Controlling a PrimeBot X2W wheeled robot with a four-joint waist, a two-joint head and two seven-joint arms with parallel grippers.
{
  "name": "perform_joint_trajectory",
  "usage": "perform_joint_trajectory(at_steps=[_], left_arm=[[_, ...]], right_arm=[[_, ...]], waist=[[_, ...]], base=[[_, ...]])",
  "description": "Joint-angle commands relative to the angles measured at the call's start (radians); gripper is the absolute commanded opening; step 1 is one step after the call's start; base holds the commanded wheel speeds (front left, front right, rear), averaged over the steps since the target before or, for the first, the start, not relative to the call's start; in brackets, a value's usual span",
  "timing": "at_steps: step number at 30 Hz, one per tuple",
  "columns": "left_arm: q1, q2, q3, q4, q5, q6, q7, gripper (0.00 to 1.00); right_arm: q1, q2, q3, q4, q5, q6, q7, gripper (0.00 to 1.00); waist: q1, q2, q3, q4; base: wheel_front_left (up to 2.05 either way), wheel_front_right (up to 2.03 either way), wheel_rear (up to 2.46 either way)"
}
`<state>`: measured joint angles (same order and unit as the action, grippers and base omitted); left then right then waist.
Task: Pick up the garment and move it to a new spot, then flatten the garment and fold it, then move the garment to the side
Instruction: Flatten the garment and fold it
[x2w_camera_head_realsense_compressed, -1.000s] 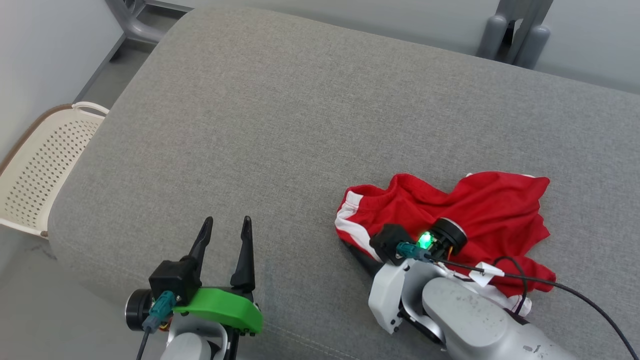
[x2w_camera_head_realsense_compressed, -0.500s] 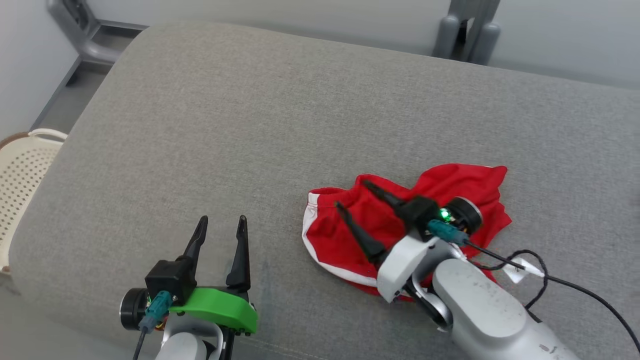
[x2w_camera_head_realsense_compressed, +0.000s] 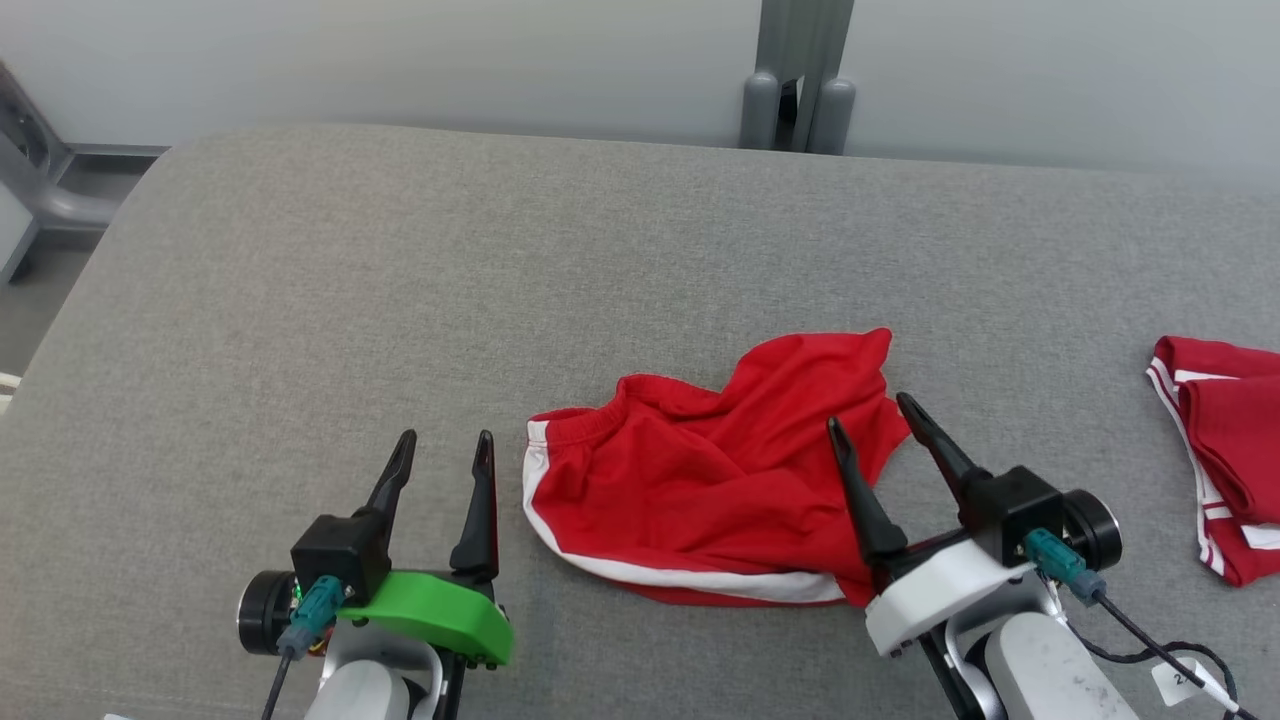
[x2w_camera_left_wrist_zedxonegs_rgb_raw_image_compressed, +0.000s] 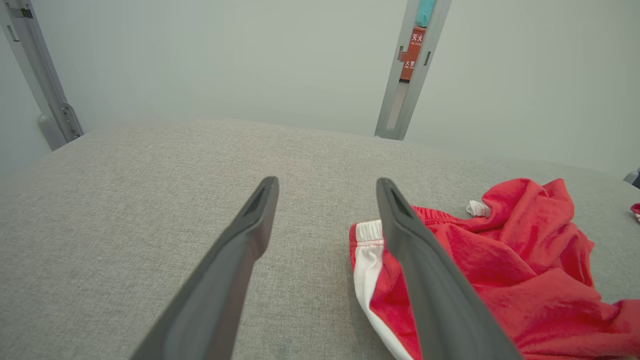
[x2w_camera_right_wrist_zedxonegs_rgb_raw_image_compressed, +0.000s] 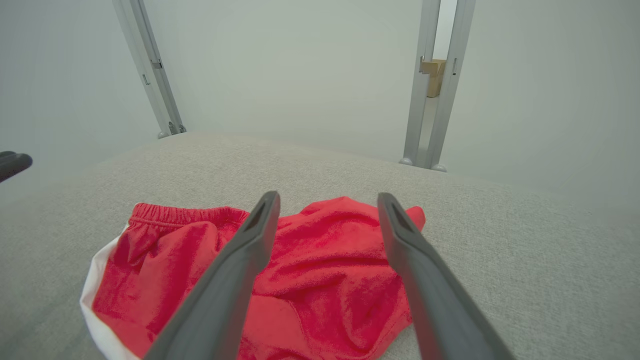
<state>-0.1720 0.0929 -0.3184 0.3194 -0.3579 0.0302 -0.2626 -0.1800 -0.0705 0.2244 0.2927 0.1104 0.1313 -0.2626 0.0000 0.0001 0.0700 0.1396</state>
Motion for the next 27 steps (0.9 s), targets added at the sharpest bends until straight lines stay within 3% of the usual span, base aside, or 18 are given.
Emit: perform_joint_trajectory(at_steps=[1, 11, 19, 20, 21, 22, 24, 27], left_arm=[[0.013, 0.004, 0.003, -0.004, 0.001, 0.004, -0.003, 1.00], [0.044, 0.010, 0.018, -0.025, -0.001, 0.012, -0.003, 1.00], [0.037, 0.005, 0.008, -0.024, 0.003, 0.007, -0.003, 1.00], [0.036, 0.005, 0.006, -0.022, 0.004, 0.007, -0.003, 1.00], [0.035, 0.005, 0.006, -0.022, 0.004, 0.006, -0.003, 1.00], [0.034, 0.005, 0.005, -0.021, 0.004, 0.006, -0.003, 1.00], [0.034, 0.006, 0.004, -0.020, 0.005, 0.006, -0.003, 1.00], [0.037, 0.007, 0.005, -0.019, 0.004, 0.007, -0.003, 1.00]], right_arm=[[0.031, 0.000, 0.006, -0.023, -0.018, -0.001, 0.001, 1.00], [0.196, -0.179, 0.115, -0.180, -0.030, -0.001, 0.142, 1.00], [0.179, -0.228, 0.147, -0.109, -0.014, -0.001, 0.193, 1.00], [0.171, -0.227, 0.148, -0.093, -0.007, -0.001, 0.194, 0.82], [0.159, -0.226, 0.150, -0.077, -0.002, -0.001, 0.187, 0.38], [0.150, -0.226, 0.151, -0.063, 0.002, -0.001, 0.182, 0.20], [0.130, -0.227, 0.154, -0.036, 0.014, -0.001, 0.175, 0.00], [0.093, -0.224, 0.142, -0.008, 0.044, -0.001, 0.162, 0.00]], waist=[[0.0000, -0.0001, -0.020, -0.027], [0.0000, -0.0001, -0.011, -0.051], [0.0000, -0.0001, 0.006, -0.025], [0.0000, -0.0001, 0.008, -0.020], [0.0000, -0.0001, 0.009, -0.013], [0.0000, -0.0001, 0.011, -0.007], [0.0000, -0.0001, 0.013, 0.004], [0.0000, -0.0001, 0.014, 0.019]], base=[[0.00, 0.00, 0.00], [0.00, 0.00, 0.00], [0.00, 0.00, 0.00], [0.00, 0.00, 0.00], [0.00, 0.00, 0.00], [0.00, 0.00, 0.00], [0.00, 0.00, 0.00], [0.00, 0.00, 0.00]])
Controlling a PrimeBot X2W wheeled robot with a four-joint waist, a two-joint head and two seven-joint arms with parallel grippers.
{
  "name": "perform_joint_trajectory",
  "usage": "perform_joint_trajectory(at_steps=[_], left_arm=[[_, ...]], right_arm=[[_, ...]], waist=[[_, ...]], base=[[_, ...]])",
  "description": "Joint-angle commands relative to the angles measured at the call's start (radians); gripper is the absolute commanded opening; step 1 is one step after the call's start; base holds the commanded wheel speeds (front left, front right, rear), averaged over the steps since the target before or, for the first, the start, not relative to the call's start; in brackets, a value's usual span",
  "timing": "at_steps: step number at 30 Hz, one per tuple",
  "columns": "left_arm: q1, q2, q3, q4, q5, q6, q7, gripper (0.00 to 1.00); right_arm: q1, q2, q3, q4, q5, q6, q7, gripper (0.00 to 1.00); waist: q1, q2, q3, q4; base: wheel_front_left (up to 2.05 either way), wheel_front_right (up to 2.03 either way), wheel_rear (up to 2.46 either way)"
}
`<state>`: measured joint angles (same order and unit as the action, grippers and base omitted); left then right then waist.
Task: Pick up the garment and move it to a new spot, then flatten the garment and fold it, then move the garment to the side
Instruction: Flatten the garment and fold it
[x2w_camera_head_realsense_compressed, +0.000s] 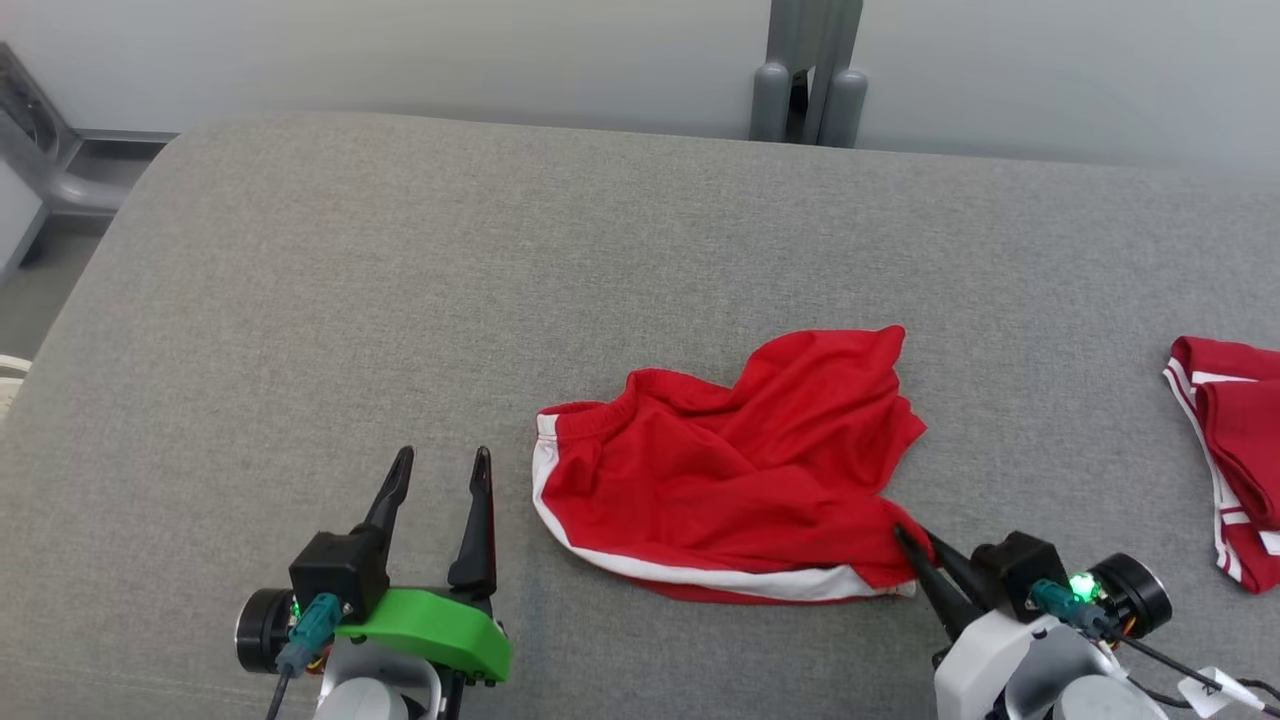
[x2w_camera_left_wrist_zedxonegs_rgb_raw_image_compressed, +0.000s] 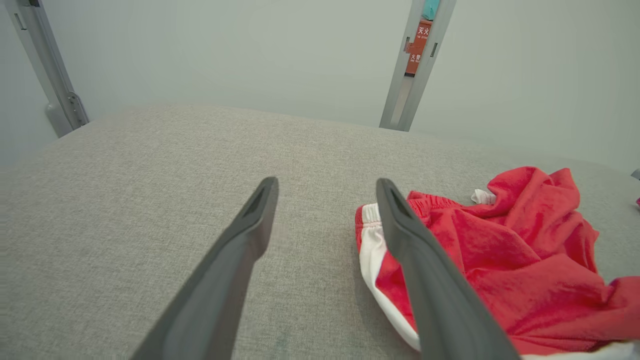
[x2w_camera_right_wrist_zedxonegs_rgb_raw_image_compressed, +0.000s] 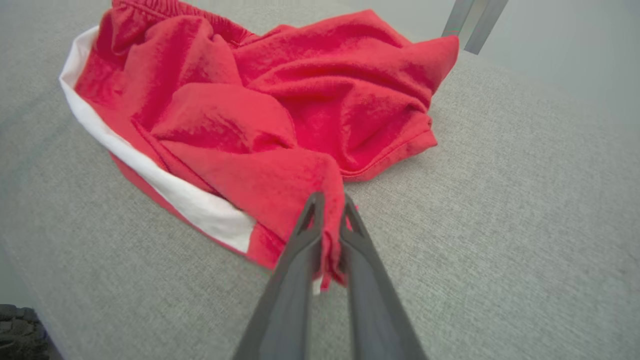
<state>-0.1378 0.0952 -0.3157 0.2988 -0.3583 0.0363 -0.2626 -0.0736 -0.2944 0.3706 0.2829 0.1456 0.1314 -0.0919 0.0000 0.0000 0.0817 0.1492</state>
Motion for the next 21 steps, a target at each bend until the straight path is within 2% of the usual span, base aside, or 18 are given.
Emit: perform_joint_trajectory(at_steps=[1, 9, 16, 21], left_arm=[[0.003, 0.005, 0.001, 0.003, 0.005, 0.001, -0.003, 1.00], [-0.007, -0.002, -0.008, 0.003, 0.005, -0.004, -0.003, 1.00], [-0.025, -0.006, -0.009, 0.001, 0.007, -0.009, -0.003, 1.00], [-0.035, -0.011, -0.006, 0.000, 0.011, -0.010, -0.003, 1.00]], right_arm=[[-0.028, -0.004, -0.011, 0.012, 0.018, -0.002, -0.008, 0.00], [-0.182, -0.035, -0.087, 0.131, 0.064, -0.002, -0.001, 0.00], [-0.357, -0.044, -0.084, 0.293, 0.065, -0.002, 0.000, 0.00], [-0.484, -0.027, -0.065, 0.428, 0.044, -0.002, -0.013, 0.00]], waist=[[0.0000, 0.0000, 0.003, 0.016], [0.0000, 0.0000, 0.017, 0.051], [0.0000, 0.0000, 0.047, 0.075], [0.0000, 0.0000, 0.062, 0.082]], base=[[0.00, 0.00, 0.00], [0.00, 0.00, 0.00], [0.00, 0.00, 0.00], [0.00, 0.00, 0.00]])
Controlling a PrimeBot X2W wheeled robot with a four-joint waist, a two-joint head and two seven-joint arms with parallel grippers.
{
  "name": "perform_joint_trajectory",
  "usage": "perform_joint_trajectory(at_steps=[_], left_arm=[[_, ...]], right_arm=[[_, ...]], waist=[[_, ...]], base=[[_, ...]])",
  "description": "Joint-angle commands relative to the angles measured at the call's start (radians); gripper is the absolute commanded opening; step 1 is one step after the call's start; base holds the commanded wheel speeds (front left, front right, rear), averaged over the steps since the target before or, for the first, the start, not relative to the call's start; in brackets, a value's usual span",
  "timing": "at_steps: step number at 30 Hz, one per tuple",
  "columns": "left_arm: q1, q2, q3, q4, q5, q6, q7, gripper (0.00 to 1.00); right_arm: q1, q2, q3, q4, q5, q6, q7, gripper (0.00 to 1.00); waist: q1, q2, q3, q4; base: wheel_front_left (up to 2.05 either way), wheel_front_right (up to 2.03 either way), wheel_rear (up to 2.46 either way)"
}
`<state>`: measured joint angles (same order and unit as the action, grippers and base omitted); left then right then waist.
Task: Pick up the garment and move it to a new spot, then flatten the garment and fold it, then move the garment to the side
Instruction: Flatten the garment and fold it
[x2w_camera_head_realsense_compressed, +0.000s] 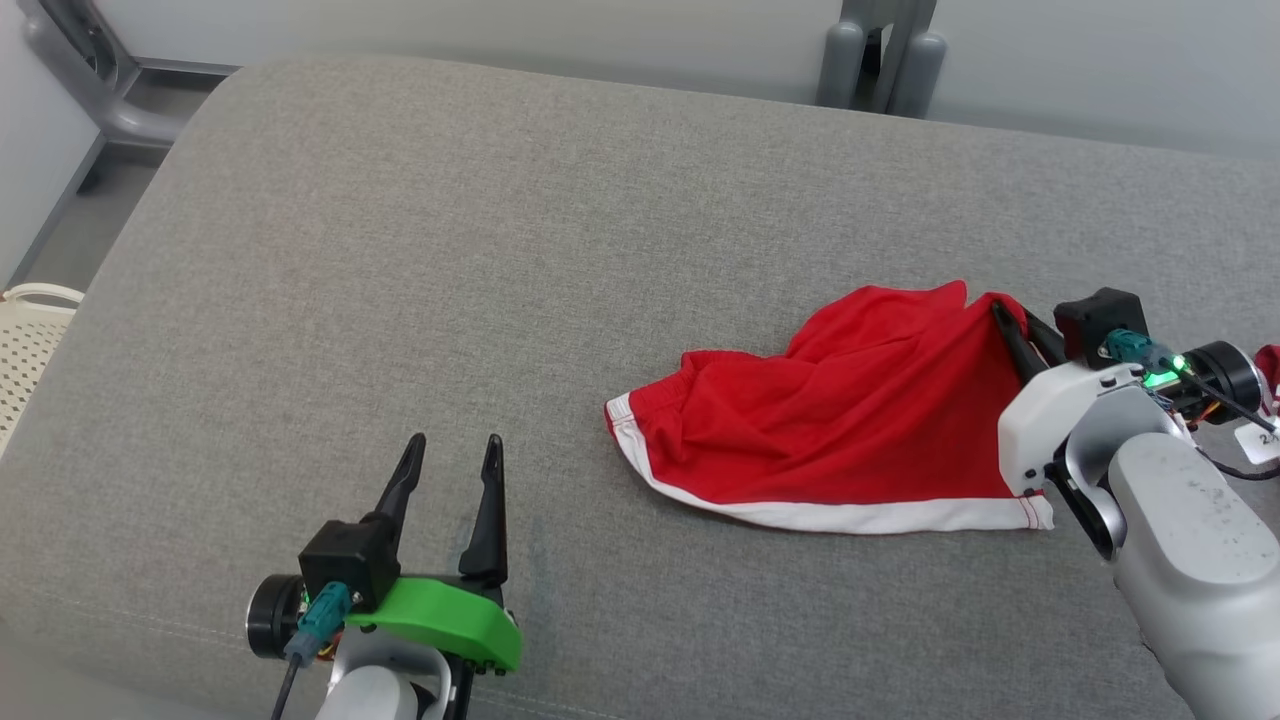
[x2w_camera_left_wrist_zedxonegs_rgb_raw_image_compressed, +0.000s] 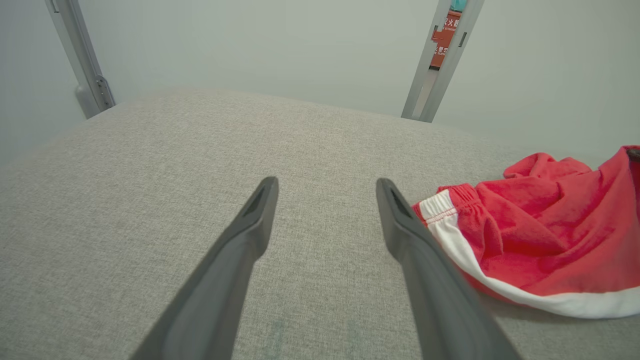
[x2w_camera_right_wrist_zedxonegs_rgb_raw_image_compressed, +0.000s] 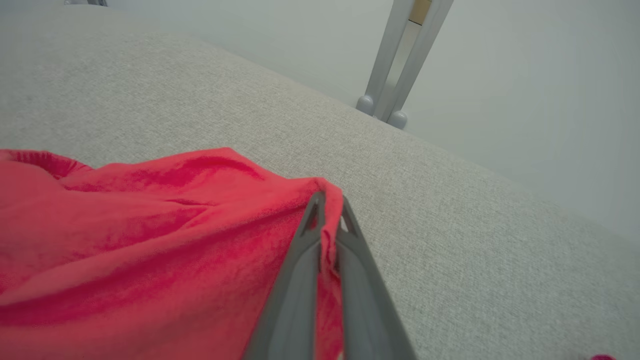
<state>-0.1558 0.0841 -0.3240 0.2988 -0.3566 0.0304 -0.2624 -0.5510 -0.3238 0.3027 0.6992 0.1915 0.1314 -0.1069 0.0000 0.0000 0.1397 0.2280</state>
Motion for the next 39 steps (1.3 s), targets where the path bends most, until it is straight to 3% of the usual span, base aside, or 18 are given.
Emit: perform_joint_trajectory(at_steps=[1, 3, 4, 5, 10, 15, 22, 33, 39], left_arm=[[-0.019, -0.001, 0.002, 0.001, 0.010, -0.004, -0.003, 1.00], [-0.022, -0.003, 0.003, 0.003, 0.010, -0.004, -0.003, 1.00], [-0.022, -0.004, 0.004, 0.004, 0.010, -0.004, -0.003, 1.00], [-0.020, -0.005, 0.005, 0.004, 0.010, -0.004, -0.003, 1.00], [-0.010, -0.005, 0.017, 0.002, 0.013, -0.001, -0.003, 1.00], [-0.007, 0.005, 0.025, 0.000, 0.025, -0.006, -0.003, 1.00], [-0.009, 0.009, 0.036, -0.003, 0.029, -0.012, -0.003, 1.00], [0.030, -0.002, 0.050, 0.010, 0.018, -0.015, -0.003, 1.00], [0.058, -0.010, 0.060, 0.003, 0.015, -0.015, -0.003, 1.00]], right_arm=[[-0.022, 0.008, 0.006, 0.036, -0.003, -0.002, 0.002, 0.00], [-0.056, 0.018, 0.007, 0.088, -0.003, -0.002, -0.002, 0.00], [-0.070, 0.025, 0.006, 0.112, 0.003, -0.002, -0.011, 0.61], [-0.078, 0.030, 0.003, 0.132, 0.009, -0.002, -0.015, 1.00], [-0.104, 0.046, 0.000, 0.180, 0.020, -0.002, -0.091, 1.00], [-0.072, 0.051, -0.011, 0.128, 0.046, -0.002, -0.144, 1.00], [0.080, 0.090, -0.141, -0.054, 0.039, -0.002, -0.158, 1.00], [0.371, 0.250, -0.339, -0.364, -0.075, -0.002, -0.158, 1.00], [0.460, 0.271, -0.326, -0.428, -0.063, -0.002, -0.158, 1.00]], waist=[[0.0000, 0.0000, 0.005, 0.004], [0.0000, 0.0000, 0.007, 0.005], [0.0000, 0.0000, 0.007, 0.005], [0.0000, 0.0000, 0.007, 0.003], [0.0000, 0.0000, -0.006, -0.026], [0.0000, 0.0000, -0.034, -0.072], [0.0000, 0.0000, -0.079, -0.136], [0.0000, 0.0000, -0.140, -0.166], [0.0000, 0.0000, -0.154, -0.161]], base=[[0.00, 0.00, 0.00], [0.00, 0.00, 0.00], [0.00, 0.00, 0.00], [0.00, 0.00, 0.00], [0.00, 0.00, 0.00], [0.00, 0.00, 0.00], [0.00, 0.00, 0.00], [0.00, 0.00, 0.00], [0.00, 0.00, 0.00]])
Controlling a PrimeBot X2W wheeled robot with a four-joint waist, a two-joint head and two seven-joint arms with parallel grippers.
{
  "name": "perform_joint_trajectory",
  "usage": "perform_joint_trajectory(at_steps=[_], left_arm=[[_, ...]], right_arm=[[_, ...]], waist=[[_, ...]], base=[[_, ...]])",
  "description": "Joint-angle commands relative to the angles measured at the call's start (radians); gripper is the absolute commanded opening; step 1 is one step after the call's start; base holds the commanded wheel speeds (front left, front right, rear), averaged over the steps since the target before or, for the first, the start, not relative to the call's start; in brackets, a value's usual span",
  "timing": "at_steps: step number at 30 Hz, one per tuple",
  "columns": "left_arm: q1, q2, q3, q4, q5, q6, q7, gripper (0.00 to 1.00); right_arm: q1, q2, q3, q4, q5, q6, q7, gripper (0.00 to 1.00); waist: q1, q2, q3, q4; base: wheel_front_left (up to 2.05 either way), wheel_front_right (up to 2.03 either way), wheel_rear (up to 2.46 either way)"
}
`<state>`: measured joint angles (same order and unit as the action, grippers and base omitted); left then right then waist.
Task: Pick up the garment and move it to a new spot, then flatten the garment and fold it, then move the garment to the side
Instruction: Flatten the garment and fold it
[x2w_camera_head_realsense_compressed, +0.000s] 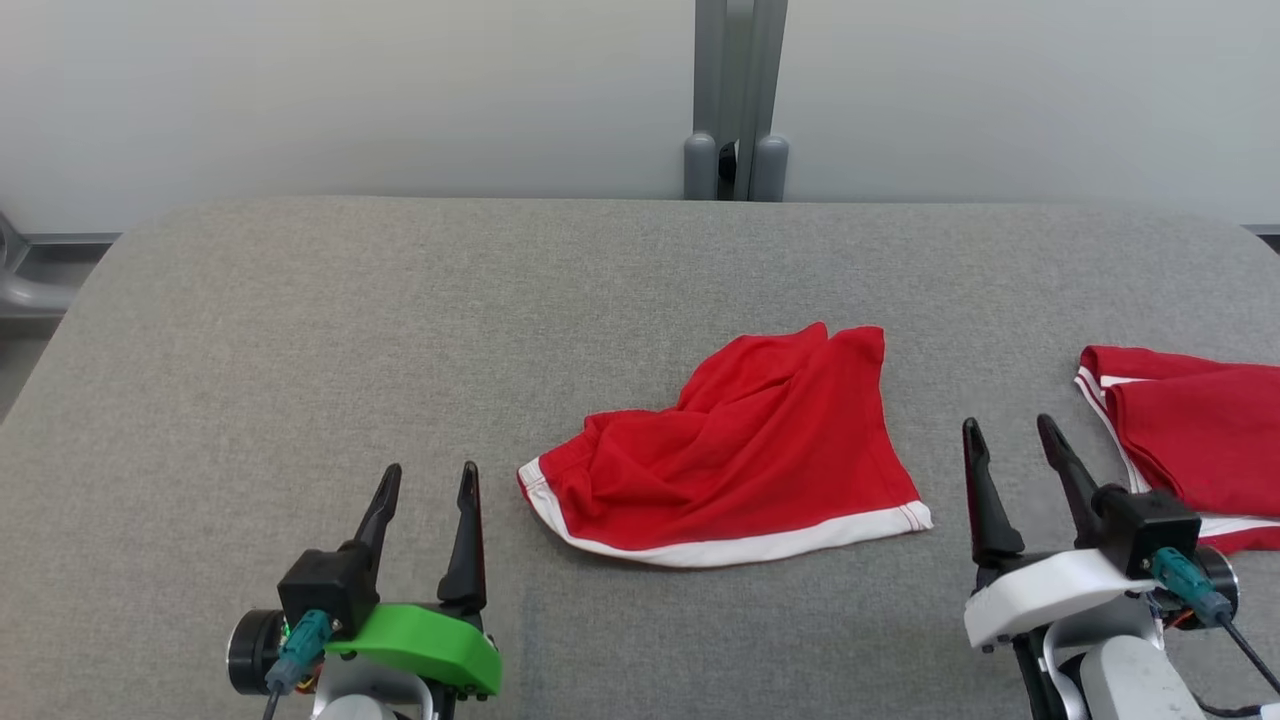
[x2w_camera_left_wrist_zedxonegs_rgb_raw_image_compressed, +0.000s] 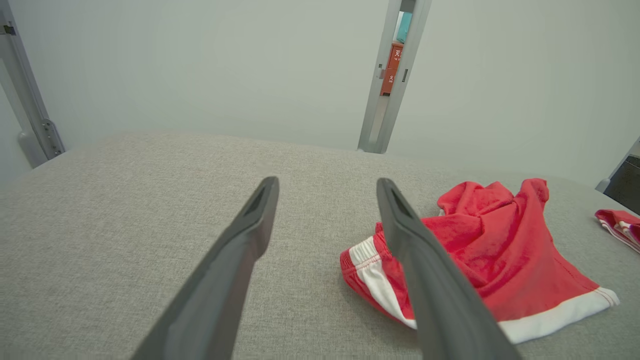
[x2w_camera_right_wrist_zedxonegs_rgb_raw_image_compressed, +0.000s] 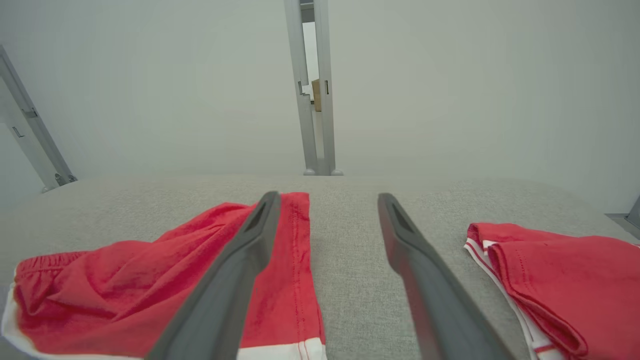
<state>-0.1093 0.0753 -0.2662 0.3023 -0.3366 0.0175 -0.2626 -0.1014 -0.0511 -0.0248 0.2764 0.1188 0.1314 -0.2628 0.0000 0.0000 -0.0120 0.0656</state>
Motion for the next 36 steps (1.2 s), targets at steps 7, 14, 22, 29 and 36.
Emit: perform_joint_trajectory(at_steps=[7, 14, 22, 29, 36], left_arm=[[0.026, -0.004, 0.008, 0.007, 0.004, -0.006, -0.003, 1.00], [0.020, -0.006, 0.016, 0.015, 0.008, -0.005, -0.003, 1.00], [0.020, -0.009, 0.015, 0.020, 0.011, -0.010, -0.003, 1.00], [0.013, -0.010, 0.012, 0.019, 0.012, -0.012, -0.003, 1.00], [-0.012, -0.012, 0.008, 0.019, 0.018, -0.013, -0.003, 1.00]], right_arm=[[0.060, 0.000, 0.033, -0.025, 0.063, -0.002, -0.002, 1.00], [0.068, 0.000, 0.043, -0.018, 0.064, -0.002, -0.002, 1.00], [0.067, 0.000, 0.023, -0.011, 0.042, -0.002, -0.002, 1.00], [0.058, 0.000, 0.008, 0.070, -0.147, -0.002, 0.028, 1.00], [-0.023, -0.003, -0.012, 0.222, -0.268, -0.002, 0.061, 1.00]], waist=[[0.0000, 0.0000, -0.011, 0.007], [0.0000, 0.0000, -0.010, 0.010], [0.0000, 0.0000, -0.005, 0.012], [0.0000, 0.0000, 0.018, 0.025], [0.0000, 0.0000, 0.070, 0.065]], base=[[0.00, 0.00, 0.00], [0.00, 0.00, 0.00], [0.00, 0.00, 0.00], [0.00, 0.00, 0.00], [0.00, 0.00, 0.00]])
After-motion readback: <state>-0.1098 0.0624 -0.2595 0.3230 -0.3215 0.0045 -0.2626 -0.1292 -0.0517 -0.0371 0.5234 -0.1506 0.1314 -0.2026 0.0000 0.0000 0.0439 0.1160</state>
